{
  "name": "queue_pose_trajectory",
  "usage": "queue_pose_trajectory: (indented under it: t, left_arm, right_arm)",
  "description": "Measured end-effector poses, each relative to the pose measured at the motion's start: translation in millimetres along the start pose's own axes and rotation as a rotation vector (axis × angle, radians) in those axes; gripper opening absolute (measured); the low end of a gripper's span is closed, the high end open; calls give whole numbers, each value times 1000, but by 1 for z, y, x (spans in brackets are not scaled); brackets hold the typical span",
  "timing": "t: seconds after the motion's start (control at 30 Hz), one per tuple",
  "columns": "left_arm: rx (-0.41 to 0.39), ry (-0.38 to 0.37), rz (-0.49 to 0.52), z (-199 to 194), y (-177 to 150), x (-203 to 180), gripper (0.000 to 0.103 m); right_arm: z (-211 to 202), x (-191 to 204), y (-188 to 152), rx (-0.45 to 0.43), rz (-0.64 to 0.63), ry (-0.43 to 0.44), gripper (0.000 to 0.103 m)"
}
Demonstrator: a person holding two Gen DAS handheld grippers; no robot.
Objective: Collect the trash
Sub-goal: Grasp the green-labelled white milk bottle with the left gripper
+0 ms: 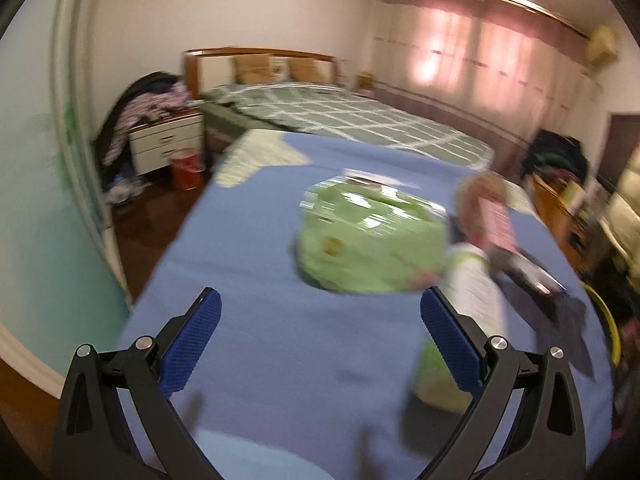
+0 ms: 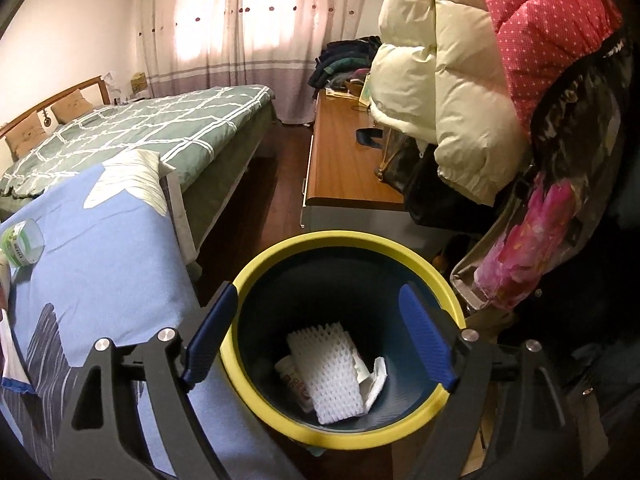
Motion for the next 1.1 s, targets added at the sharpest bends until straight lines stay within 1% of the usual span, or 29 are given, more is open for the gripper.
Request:
queue_pose_trajectory:
  t: [0.1, 0.17, 0.23, 0.33, 0.43, 0.5, 0.53, 0.6, 0.63, 0.7, 0.73, 0.8, 0.83, 0.9, 1.1]
  left_arm:
    - [-1, -113, 40, -15, -4, -24, 98]
    - [5, -173, 83, -21, -7, -42, 98]
    - [10, -212, 136, -21, -12, -58, 98]
    - [31, -230, 179, -15, -18, -72, 98]
    - [68, -237, 188, -1, -20, -77, 97]
    - [97, -235, 196, 5, -23, -78, 89]
    - [113, -236, 204, 9, -24, -80, 87]
    - [137, -239, 212, 15, -27, -75, 80]
    - [147, -243, 214, 17, -28, -75, 79]
    - [161, -255, 222, 19, -31, -75, 71]
    - [165, -257, 228, 19, -31, -76, 70]
    - [172, -270, 234, 19, -33, -77, 58]
    - [178, -279, 234, 19, -34, -78, 54]
    - [178, -285, 234, 19, -33, -78, 54]
    - [122, -275, 266, 8, -20, -81, 53]
  right_arm:
    - [1, -1, 0, 2, 7, 8, 79]
    - [1, -2, 0, 2, 12, 14, 79]
    - [0, -2, 0, -2, 12, 14, 79]
    - [-1, -1, 1, -8, 7, 17, 79]
    - [-1, -1, 1, -9, 9, 22, 80]
    - [0, -2, 1, -5, 15, 28, 80]
    - [0, -2, 0, -4, 17, 31, 80]
    - [0, -2, 0, -1, 22, 36, 80]
    - [0, -2, 1, -1, 24, 39, 80]
    - [0, -1, 1, -2, 25, 43, 80]
    - [0, -1, 1, -2, 26, 46, 80]
    - [0, 0, 1, -1, 27, 51, 80]
    - [0, 1, 1, -1, 28, 53, 80]
    - [0, 1, 1, 0, 31, 58, 80]
    - [0, 0, 1, -1, 39, 68, 80]
Point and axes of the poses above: each gripper's, at about its wrist camera, not at the fingertips, and z roughly the way its jaws point, x to its left, y to its top, the point moved 4 cm from there along z, roughly the way its jaws point, and after that the axes turned 12 degrees about -x, right-handed, at the moved point
